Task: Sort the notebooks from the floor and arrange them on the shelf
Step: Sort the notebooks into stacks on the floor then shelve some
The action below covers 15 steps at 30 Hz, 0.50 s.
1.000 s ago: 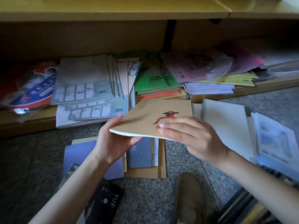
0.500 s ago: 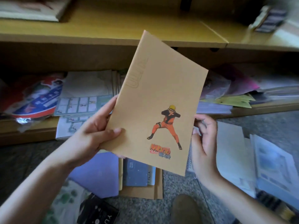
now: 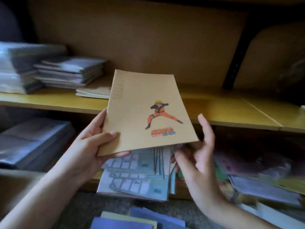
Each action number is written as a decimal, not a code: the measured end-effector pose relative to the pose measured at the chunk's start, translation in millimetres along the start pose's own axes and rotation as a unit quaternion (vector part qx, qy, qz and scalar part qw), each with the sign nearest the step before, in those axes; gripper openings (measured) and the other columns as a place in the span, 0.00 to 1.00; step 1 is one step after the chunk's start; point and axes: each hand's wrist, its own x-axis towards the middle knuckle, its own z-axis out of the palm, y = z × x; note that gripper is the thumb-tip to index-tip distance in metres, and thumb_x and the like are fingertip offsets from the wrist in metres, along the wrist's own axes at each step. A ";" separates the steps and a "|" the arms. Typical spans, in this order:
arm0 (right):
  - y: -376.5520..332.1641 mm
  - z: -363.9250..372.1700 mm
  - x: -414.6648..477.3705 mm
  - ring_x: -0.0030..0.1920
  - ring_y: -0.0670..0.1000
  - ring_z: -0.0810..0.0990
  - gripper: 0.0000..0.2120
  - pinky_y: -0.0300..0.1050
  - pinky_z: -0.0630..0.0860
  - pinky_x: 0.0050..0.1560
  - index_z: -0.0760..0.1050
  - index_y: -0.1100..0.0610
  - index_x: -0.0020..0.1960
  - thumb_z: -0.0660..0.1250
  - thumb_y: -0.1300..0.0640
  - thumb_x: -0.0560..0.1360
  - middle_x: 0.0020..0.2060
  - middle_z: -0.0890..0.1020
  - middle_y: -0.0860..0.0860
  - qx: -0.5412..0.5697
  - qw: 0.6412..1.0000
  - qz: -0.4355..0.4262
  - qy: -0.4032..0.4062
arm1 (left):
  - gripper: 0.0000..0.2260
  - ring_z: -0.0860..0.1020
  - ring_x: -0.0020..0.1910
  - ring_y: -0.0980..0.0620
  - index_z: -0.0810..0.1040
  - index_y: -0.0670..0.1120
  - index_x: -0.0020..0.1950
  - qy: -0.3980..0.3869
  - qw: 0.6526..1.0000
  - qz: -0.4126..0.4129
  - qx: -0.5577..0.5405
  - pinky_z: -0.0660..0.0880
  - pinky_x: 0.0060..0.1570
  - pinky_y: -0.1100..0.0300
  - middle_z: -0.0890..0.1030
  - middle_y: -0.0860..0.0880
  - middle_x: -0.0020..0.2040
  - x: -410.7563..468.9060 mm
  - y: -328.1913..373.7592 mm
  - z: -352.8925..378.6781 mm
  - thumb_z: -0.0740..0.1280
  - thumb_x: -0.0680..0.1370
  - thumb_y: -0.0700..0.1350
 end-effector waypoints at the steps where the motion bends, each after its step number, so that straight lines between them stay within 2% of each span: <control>1: -0.2 6.7 10.8 0.49 0.46 0.79 0.33 0.47 0.78 0.47 0.59 0.31 0.67 0.62 0.61 0.71 0.57 0.79 0.42 -0.009 1.000 -0.011 -0.012 | 0.29 0.84 0.41 0.46 0.78 0.56 0.58 0.010 1.000 0.005 -0.001 0.79 0.25 0.53 0.83 0.48 0.54 3.1 5.8 -8.3 0.69 0.60 0.36; 3: 1.5 18.1 31.4 0.59 0.45 0.76 0.24 0.50 0.75 0.60 0.70 0.38 0.61 0.62 0.61 0.71 0.57 0.78 0.41 -0.040 0.997 -0.028 -0.056 | 0.26 0.84 0.40 0.46 0.76 0.54 0.62 0.030 0.999 0.015 0.006 0.80 0.26 0.54 0.81 0.44 0.56 10.4 16.4 -21.3 0.66 0.68 0.33; 4: 3.0 23.6 40.7 0.60 0.44 0.76 0.19 0.48 0.74 0.62 0.73 0.42 0.58 0.62 0.59 0.72 0.57 0.79 0.40 -0.051 0.996 -0.025 -0.073 | 0.23 0.84 0.38 0.47 0.75 0.53 0.62 0.052 0.998 0.018 0.012 0.80 0.26 0.55 0.80 0.43 0.56 15.0 21.9 -26.8 0.62 0.72 0.31; 6: 4.3 33.8 57.8 0.61 0.40 0.75 0.14 0.40 0.72 0.62 0.74 0.43 0.57 0.64 0.53 0.72 0.57 0.79 0.39 -0.059 0.994 -0.022 -0.092 | 0.20 0.84 0.36 0.48 0.75 0.51 0.61 0.097 0.995 0.014 0.003 0.79 0.25 0.58 0.79 0.43 0.53 25.4 32.7 -33.9 0.57 0.77 0.30; 8: 4.5 44.5 74.7 0.61 0.35 0.73 0.16 0.29 0.69 0.59 0.74 0.42 0.58 0.63 0.44 0.71 0.57 0.78 0.38 -0.093 0.991 -0.025 -0.090 | 0.17 0.83 0.35 0.49 0.72 0.45 0.64 0.119 0.992 -0.003 -0.031 0.78 0.24 0.60 0.79 0.41 0.52 35.8 43.9 -37.2 0.57 0.78 0.32; 9: 4.6 49.8 83.2 0.60 0.34 0.71 0.17 0.27 0.67 0.58 0.74 0.41 0.58 0.62 0.41 0.71 0.57 0.76 0.37 -0.115 0.990 -0.022 -0.078 | 0.14 0.83 0.33 0.49 0.71 0.42 0.63 0.127 0.990 -0.014 -0.056 0.78 0.24 0.61 0.79 0.41 0.50 40.0 48.4 -37.8 0.58 0.79 0.33; 11: 7.8 58.2 99.3 0.59 0.34 0.72 0.14 0.29 0.68 0.59 0.76 0.42 0.57 0.61 0.42 0.73 0.56 0.77 0.39 -0.117 0.992 -0.013 -0.041 | 0.08 0.83 0.33 0.49 0.72 0.38 0.57 0.129 0.983 -0.022 -0.128 0.78 0.26 0.61 0.78 0.41 0.47 46.0 54.9 -39.3 0.59 0.79 0.37; 13: 9.8 67.6 109.6 0.58 0.36 0.74 0.11 0.33 0.70 0.58 0.78 0.45 0.56 0.61 0.46 0.77 0.54 0.79 0.38 -0.087 0.996 0.000 -0.017 | 0.11 0.81 0.49 0.43 0.71 0.40 0.57 0.104 0.974 0.028 -0.201 0.81 0.33 0.56 0.75 0.39 0.54 47.4 60.3 -41.7 0.62 0.76 0.41; 14: 10.3 72.2 112.5 0.57 0.34 0.74 0.11 0.31 0.70 0.56 0.77 0.45 0.57 0.61 0.47 0.78 0.53 0.79 0.36 -0.082 0.997 0.007 -0.014 | 0.14 0.76 0.58 0.40 0.70 0.41 0.59 0.095 0.968 0.066 -0.223 0.81 0.39 0.52 0.71 0.38 0.59 47.6 62.4 -44.1 0.65 0.74 0.41; 15: 11.1 76.0 114.7 0.57 0.33 0.73 0.11 0.27 0.69 0.53 0.77 0.45 0.58 0.61 0.48 0.77 0.53 0.78 0.35 -0.088 0.996 0.009 -0.016 | 0.16 0.72 0.62 0.40 0.71 0.42 0.58 0.084 0.964 0.103 -0.229 0.81 0.43 0.48 0.70 0.39 0.61 46.9 63.4 -45.6 0.67 0.72 0.40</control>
